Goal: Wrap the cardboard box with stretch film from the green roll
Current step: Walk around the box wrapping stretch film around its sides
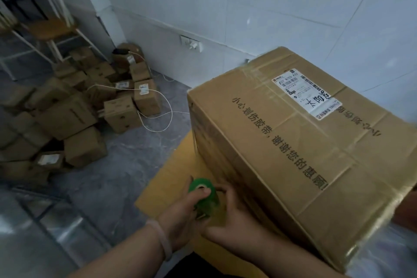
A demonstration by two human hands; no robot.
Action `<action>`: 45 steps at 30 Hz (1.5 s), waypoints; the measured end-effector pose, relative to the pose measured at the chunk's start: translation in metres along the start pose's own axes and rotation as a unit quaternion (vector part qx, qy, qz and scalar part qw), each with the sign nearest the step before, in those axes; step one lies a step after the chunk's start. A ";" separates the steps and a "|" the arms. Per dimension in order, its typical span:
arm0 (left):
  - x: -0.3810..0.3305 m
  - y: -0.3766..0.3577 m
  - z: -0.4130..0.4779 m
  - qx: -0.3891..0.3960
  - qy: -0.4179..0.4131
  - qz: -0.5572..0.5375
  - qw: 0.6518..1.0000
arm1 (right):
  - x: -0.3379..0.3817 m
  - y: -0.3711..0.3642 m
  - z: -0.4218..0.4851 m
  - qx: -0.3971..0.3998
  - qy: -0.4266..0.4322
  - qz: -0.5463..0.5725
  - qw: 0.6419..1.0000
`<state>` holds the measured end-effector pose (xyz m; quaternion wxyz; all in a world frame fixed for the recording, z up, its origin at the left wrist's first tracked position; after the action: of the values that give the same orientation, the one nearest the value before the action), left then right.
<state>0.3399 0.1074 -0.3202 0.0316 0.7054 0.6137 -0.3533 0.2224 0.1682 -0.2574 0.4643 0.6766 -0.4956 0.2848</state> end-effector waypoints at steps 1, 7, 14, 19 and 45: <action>0.002 0.000 0.003 0.002 0.001 -0.003 1.000 | -0.002 0.000 0.000 0.014 -0.018 0.027 0.999; 0.015 0.005 0.012 0.084 0.027 -0.028 0.996 | -0.001 0.001 0.001 0.006 -0.014 -0.037 0.999; 0.034 0.007 0.005 0.077 -0.004 -0.040 0.996 | -0.002 0.000 -0.013 0.056 -0.068 0.166 0.982; 0.060 -0.008 -0.009 0.039 -0.045 -0.103 0.993 | -0.016 0.004 -0.033 0.102 -0.004 0.011 0.995; 0.163 -0.110 -0.072 -0.106 -0.174 -0.134 0.970 | -0.099 0.059 -0.114 0.269 0.003 -0.013 0.963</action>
<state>0.2746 0.3062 -0.3104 0.1645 0.5372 0.7216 -0.4046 0.1413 0.3079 -0.2738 0.2703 0.7819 -0.3906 0.4037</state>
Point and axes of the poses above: each hand's wrist, its own z-axis towards the middle knuckle, its own y-axis out of the back of the hand, x = y × z, the point moved 3 cm from there along z, towards the middle knuckle, and after that the axes turned 3 degrees about z, right-handed, at the moved point
